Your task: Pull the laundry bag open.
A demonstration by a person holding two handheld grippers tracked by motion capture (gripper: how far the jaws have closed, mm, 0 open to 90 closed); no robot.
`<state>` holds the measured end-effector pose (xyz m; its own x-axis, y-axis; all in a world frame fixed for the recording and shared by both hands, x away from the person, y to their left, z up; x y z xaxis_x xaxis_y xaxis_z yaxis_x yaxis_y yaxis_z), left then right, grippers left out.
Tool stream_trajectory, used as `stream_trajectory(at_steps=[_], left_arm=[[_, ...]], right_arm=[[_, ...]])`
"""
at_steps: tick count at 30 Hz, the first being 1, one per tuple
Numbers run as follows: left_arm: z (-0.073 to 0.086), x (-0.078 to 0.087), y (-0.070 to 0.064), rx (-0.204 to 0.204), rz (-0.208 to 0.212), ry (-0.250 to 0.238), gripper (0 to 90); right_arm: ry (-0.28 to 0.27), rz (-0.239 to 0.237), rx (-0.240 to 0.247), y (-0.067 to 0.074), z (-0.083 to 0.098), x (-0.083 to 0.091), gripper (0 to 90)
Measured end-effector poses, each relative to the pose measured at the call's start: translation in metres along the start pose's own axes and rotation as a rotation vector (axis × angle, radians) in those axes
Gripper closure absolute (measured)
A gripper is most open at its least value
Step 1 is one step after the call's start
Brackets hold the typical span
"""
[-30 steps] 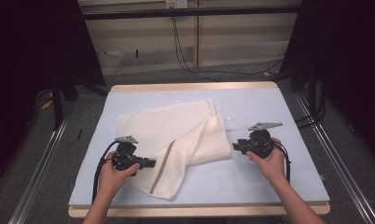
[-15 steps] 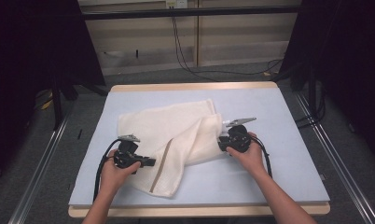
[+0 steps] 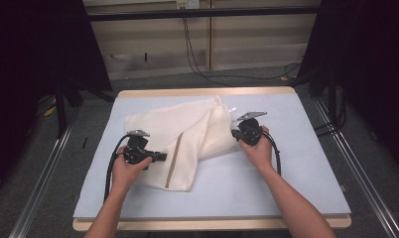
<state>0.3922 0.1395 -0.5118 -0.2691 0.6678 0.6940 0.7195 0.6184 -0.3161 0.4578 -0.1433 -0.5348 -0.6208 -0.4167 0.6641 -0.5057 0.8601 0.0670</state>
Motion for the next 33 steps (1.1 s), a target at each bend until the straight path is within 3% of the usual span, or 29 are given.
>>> stream_trajectory(at_steps=[5,7,13,18,22,26,27,28,29,30,33], left_arm=[[0.014,0.003,-0.008,-0.025,0.032,0.002,84.7],[0.019,0.003,-0.010,-0.009,0.047,-0.013,84.7],[0.026,0.011,-0.023,-0.040,0.074,0.003,84.5],[0.031,0.009,-0.025,-0.040,0.072,0.003,84.3],[0.031,0.008,-0.024,-0.042,0.076,0.005,84.3],[0.032,0.007,-0.024,-0.040,0.085,0.011,84.3],[0.032,0.006,-0.023,-0.039,0.078,0.009,84.3],[0.032,0.005,-0.024,-0.034,0.078,0.007,84.3],[0.032,0.005,-0.024,-0.037,0.080,0.008,84.3],[0.033,0.005,-0.024,-0.034,0.076,0.005,84.2],[0.034,0.005,-0.023,-0.025,0.073,0.012,84.0]], right_arm=[[-0.005,0.005,-0.006,0.001,0.005,0.006,79.4],[-0.008,-0.007,-0.008,0.002,0.008,0.012,79.4],[-0.046,-0.018,-0.016,-0.001,0.008,0.032,77.6],[-0.081,-0.066,-0.080,0.008,0.002,0.043,59.5],[-0.073,-0.081,-0.081,0.020,-0.005,0.038,47.6],[-0.034,-0.067,-0.125,0.019,-0.008,0.021,40.5],[-0.020,-0.080,-0.150,0.019,-0.007,0.017,42.1],[-0.005,-0.111,-0.178,0.021,-0.006,0.012,52.0],[0.009,-0.155,-0.187,0.025,-0.004,0.010,70.6],[0.020,-0.197,-0.182,0.030,-0.003,0.010,82.1],[-0.004,-0.207,-0.091,0.036,-0.003,0.019,86.4]])
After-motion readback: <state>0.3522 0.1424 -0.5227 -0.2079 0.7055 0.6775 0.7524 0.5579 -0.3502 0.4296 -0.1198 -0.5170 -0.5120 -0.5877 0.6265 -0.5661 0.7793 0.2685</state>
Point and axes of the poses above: each handheld gripper's, and its own axes: x roughly backward along the jaws, z roughly out of its underside, y roughly to its left, the point moved 9 cm from there along -x, roughly forward along the jaws, and after that the axes turned 1 degree about -x, right-handed, at the moved point
